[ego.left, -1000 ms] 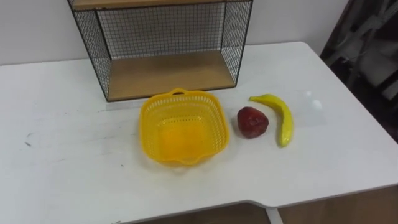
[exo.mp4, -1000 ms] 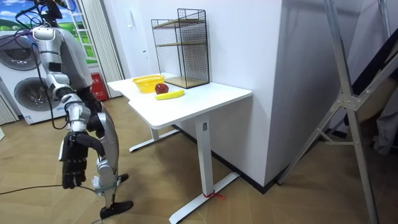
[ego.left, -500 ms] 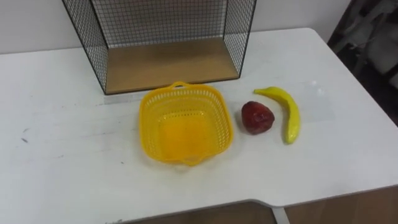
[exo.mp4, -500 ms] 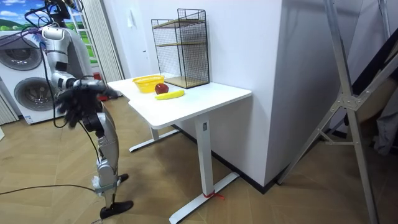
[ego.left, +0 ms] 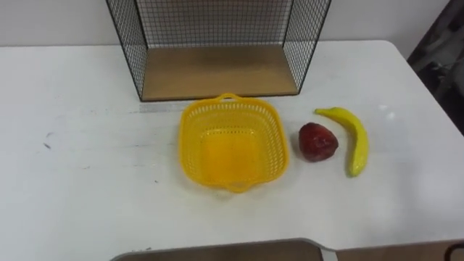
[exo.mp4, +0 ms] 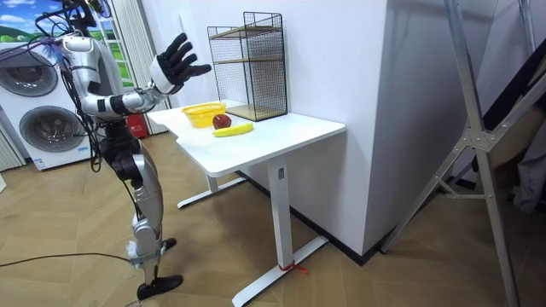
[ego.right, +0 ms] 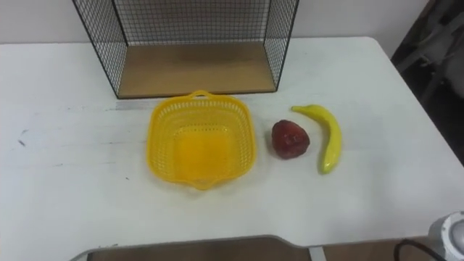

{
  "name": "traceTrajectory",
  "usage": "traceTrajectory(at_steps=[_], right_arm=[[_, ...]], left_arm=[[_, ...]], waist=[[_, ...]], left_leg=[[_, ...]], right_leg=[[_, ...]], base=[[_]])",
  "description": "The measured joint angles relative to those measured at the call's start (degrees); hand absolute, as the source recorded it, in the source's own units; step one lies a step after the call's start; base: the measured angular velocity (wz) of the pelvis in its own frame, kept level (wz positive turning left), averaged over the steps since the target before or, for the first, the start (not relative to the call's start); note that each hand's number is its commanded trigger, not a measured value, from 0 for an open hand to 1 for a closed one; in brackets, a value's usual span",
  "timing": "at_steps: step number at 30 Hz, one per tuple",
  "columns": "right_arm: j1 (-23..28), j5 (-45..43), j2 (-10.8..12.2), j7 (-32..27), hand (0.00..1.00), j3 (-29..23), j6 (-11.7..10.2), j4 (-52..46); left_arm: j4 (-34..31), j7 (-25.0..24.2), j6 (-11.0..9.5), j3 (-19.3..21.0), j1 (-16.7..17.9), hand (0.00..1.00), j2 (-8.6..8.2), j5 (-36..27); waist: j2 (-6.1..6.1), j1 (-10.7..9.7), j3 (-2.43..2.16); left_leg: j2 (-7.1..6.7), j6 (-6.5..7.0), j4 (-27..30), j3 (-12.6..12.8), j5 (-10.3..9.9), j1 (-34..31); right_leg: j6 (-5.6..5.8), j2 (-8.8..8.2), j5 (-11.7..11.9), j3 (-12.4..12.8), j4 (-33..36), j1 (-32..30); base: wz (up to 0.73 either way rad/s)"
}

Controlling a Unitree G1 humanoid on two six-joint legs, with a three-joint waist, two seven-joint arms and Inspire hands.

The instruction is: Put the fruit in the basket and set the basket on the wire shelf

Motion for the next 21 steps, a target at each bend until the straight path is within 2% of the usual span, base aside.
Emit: traceTrajectory(at_steps=[5,9,15,17,21], right_arm=[[-0.5,-0.3,-3.6,7.5,0.0,2.9,0.8,0.0],[-0.6,-1.0,-5.2,14.0,0.0,5.8,3.2,-0.1],[-0.6,-2.2,-5.3,23.2,0.0,10.2,5.4,-0.1],[-0.6,-2.2,-5.3,24.6,0.0,10.7,5.6,-0.1],[-0.7,-2.7,-5.3,28.4,0.0,11.9,5.6,0.0]], left_arm=[[0.4,-0.5,0.1,-0.2,-0.1,0.0,-0.01,1.5],[0.2,-1.1,1.0,-0.3,-0.2,0.0,0.33,2.4],[0.1,-1.7,1.7,-0.4,-0.3,0.0,0.84,2.7],[0.1,-1.9,1.7,-0.5,-0.3,0.0,1.08,2.8],[-0.2,-2.3,1.7,-0.6,-0.3,0.0,1.34,4.8]], waist=[[-0.15,0.1,0.0],[-0.34,0.2,-0.15],[-0.71,0.7,-0.42],[-0.8,1.4,-0.48],[-0.69,1.6,-0.43]], left_leg=[[0.0,0.0,0.0,-0.1,0.0,0.4],[0.03,0.0,0.3,-0.2,0.0,0.4],[0.03,0.0,0.3,-0.2,0.0,0.4],[0.03,0.0,0.4,-0.2,0.0,0.4],[0.03,0.0,0.5,-0.7,0.0,0.6]], right_leg=[[-0.01,0.01,0.0,-0.1,0.0,0.6],[-0.05,0.01,0.0,-0.3,0.0,1.1],[-0.11,0.01,0.1,-0.3,-0.1,1.1],[-0.11,0.01,0.1,-0.3,-0.1,1.1],[-0.13,0.0,0.1,-0.9,-0.2,1.7]], base=[[0.01],[0.02],[0.0],[0.0],[0.05]])
